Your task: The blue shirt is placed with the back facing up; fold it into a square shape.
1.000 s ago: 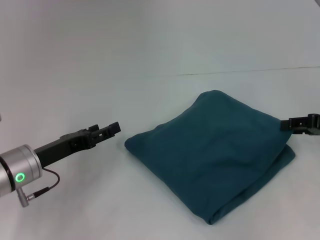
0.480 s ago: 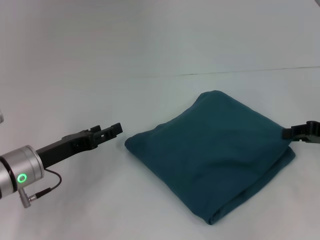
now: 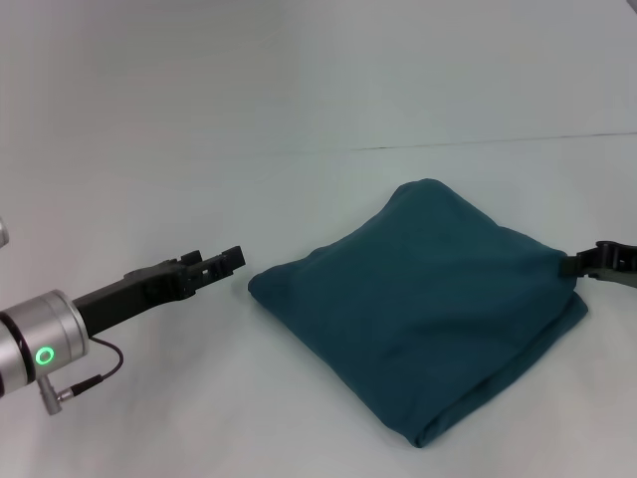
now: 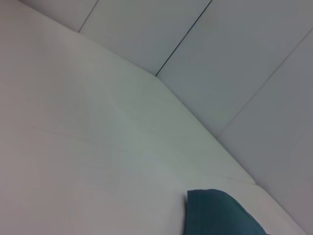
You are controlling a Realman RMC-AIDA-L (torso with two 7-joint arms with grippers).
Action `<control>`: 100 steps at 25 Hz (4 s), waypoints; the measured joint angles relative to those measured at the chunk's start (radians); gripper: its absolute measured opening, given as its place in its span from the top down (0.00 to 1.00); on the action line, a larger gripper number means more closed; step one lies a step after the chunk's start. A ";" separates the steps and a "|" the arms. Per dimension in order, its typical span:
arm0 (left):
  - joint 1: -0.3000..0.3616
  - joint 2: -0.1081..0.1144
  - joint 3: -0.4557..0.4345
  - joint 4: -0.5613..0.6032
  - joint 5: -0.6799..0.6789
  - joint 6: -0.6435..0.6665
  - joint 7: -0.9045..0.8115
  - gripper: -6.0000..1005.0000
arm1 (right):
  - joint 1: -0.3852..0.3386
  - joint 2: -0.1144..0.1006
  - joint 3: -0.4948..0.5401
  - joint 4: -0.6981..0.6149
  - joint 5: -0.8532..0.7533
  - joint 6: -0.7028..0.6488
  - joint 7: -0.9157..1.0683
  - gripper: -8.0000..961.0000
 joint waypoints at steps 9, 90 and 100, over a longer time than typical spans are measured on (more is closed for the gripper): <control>0.001 -0.001 -0.003 -0.001 -0.003 0.000 0.005 0.13 | 0.006 0.019 -0.007 0.011 -0.004 0.037 -0.009 0.97; 0.003 -0.004 -0.006 -0.003 -0.008 -0.017 0.004 0.13 | 0.154 0.184 -0.129 0.053 -0.012 0.229 -0.300 0.98; 0.005 -0.004 -0.008 -0.003 -0.008 -0.025 0.003 0.13 | 0.147 0.187 -0.144 0.041 0.115 0.223 -0.397 0.96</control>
